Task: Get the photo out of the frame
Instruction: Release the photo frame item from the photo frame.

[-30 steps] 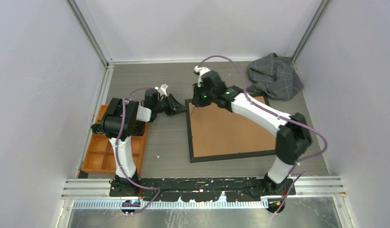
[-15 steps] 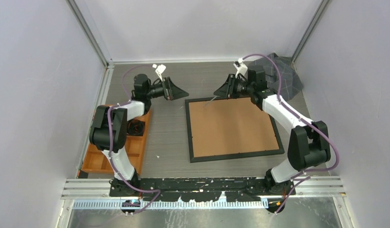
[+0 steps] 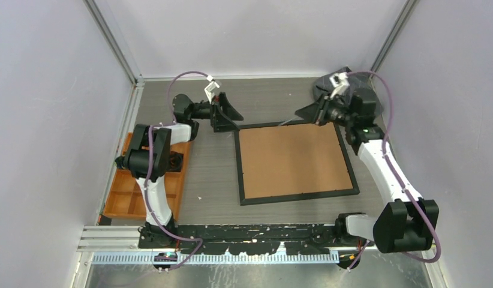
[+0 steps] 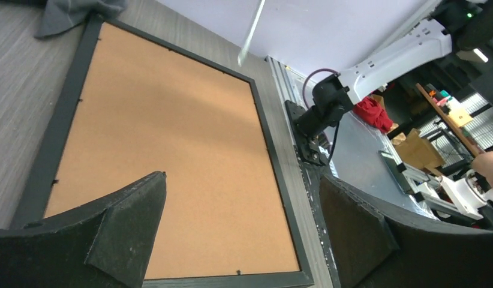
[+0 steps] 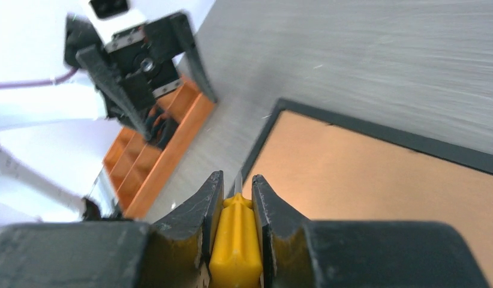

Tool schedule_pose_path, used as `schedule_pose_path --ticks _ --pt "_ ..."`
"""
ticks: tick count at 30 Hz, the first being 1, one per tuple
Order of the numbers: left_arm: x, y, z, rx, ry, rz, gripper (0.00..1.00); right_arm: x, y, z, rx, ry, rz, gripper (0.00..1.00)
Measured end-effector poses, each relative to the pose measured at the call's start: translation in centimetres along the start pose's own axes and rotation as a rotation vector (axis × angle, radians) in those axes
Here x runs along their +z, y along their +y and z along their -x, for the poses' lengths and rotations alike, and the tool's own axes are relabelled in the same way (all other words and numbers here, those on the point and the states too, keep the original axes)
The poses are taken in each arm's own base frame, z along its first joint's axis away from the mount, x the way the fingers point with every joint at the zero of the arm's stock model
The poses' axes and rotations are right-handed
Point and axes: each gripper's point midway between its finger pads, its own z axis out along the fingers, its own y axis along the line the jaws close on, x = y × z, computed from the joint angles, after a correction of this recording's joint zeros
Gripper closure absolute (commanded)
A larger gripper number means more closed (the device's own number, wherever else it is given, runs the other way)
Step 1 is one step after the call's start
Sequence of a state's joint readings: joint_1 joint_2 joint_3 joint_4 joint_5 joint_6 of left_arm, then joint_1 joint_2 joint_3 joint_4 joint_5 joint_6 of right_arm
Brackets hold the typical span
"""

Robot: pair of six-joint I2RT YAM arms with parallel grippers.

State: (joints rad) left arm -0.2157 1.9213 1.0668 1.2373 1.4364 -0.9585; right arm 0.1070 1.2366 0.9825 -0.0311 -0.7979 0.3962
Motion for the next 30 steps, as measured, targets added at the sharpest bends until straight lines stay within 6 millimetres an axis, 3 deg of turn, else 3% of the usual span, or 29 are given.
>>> schedule_pose_path --ticks 5,9,10,15,19,22,25,30 --pt "0.4 3.7 0.7 -0.128 -0.067 0.036 0.0 -4.1 -5.2 3.3 0.071 -0.138 -0.167 0.99" --pt "0.7 6.8 -0.2 -0.246 -0.165 0.177 0.0 -4.6 -6.4 3.5 0.109 -0.164 -0.214 0.99" --pt "0.4 8.8 -1.4 -0.287 -0.184 0.305 0.0 -4.6 -6.6 3.3 0.118 -0.165 -0.221 0.99" --pt "0.9 8.8 -0.1 -0.066 -0.085 0.534 0.0 -4.7 -7.5 2.5 0.142 -0.164 -0.247 0.99" --pt "1.0 6.7 1.0 0.185 0.056 0.566 0.0 -5.4 -8.1 3.0 0.138 -0.19 -0.284 0.99" --pt "0.8 4.1 -0.7 0.367 0.189 0.538 0.0 -6.7 -8.7 4.0 0.122 -0.238 -0.335 0.99" --pt "2.2 0.6 -4.4 0.51 0.344 0.446 0.0 -8.4 -9.5 5.3 0.104 -0.304 -0.412 0.99" --pt "8.0 -5.3 -12.6 0.674 0.597 0.188 0.0 -10.8 -12.1 6.0 0.118 -0.365 -0.564 0.99"
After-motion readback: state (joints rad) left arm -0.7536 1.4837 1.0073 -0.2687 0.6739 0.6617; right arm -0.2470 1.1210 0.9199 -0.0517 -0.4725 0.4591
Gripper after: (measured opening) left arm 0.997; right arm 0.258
